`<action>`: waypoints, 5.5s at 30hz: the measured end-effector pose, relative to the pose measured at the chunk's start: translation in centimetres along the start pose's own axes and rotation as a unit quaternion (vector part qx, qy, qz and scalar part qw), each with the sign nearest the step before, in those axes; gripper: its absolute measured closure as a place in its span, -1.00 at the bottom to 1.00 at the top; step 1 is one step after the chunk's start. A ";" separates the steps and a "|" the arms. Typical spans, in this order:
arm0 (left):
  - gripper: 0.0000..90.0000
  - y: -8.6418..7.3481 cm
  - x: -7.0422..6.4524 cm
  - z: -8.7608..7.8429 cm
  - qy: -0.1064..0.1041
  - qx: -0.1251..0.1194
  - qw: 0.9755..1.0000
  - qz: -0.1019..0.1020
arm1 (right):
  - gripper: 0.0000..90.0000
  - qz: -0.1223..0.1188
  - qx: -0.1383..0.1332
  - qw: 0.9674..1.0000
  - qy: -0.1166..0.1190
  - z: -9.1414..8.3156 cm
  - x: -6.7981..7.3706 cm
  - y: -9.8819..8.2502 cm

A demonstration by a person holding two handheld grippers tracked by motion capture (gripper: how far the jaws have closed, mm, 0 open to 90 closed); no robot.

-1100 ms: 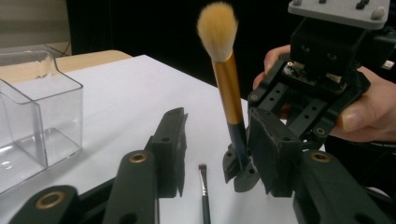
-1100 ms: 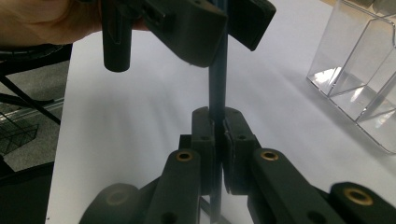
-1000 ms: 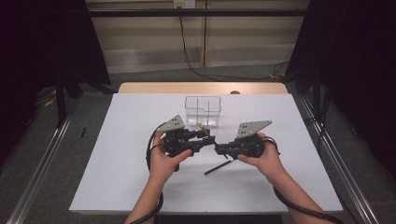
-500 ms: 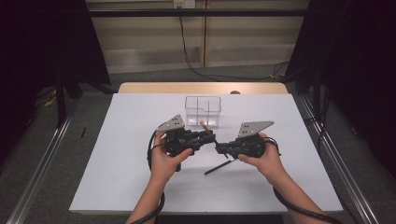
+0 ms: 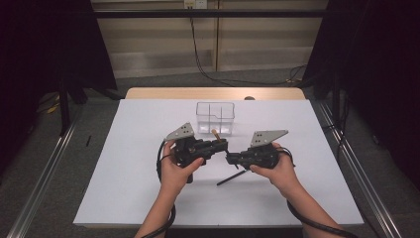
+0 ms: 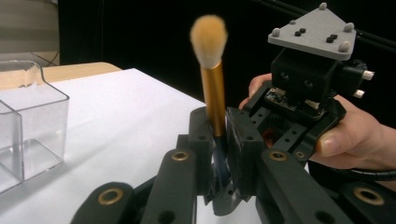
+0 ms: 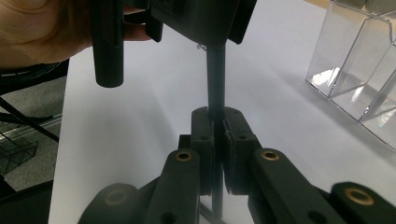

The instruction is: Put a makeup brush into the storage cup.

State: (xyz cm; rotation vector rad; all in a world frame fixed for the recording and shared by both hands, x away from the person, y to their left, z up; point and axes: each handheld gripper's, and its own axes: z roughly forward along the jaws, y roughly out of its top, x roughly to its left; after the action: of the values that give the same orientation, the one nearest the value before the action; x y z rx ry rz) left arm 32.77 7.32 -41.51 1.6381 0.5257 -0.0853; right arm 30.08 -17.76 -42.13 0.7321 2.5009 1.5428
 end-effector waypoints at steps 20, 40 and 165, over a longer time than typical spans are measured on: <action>0.85 0.2 -0.3 0.0 0.008 -0.008 1.000 -0.003 | 0.86 0.023 -0.016 1.000 -0.007 0.6 0.4 -0.1; 0.86 0.1 0.0 0.3 0.010 -0.011 1.000 0.007 | 0.86 0.034 -0.031 0.999 -0.006 1.7 0.5 -0.5; 0.86 3.8 3.6 -1.1 0.072 -0.012 0.996 0.052 | -0.98 0.029 -0.084 0.991 -0.101 -11.0 -2.2 -10.9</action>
State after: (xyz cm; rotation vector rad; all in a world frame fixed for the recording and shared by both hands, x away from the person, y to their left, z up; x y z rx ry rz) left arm 37.12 9.23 -39.09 1.6539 0.5476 0.1163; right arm 24.56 -31.64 -46.67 0.8929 2.1935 1.5867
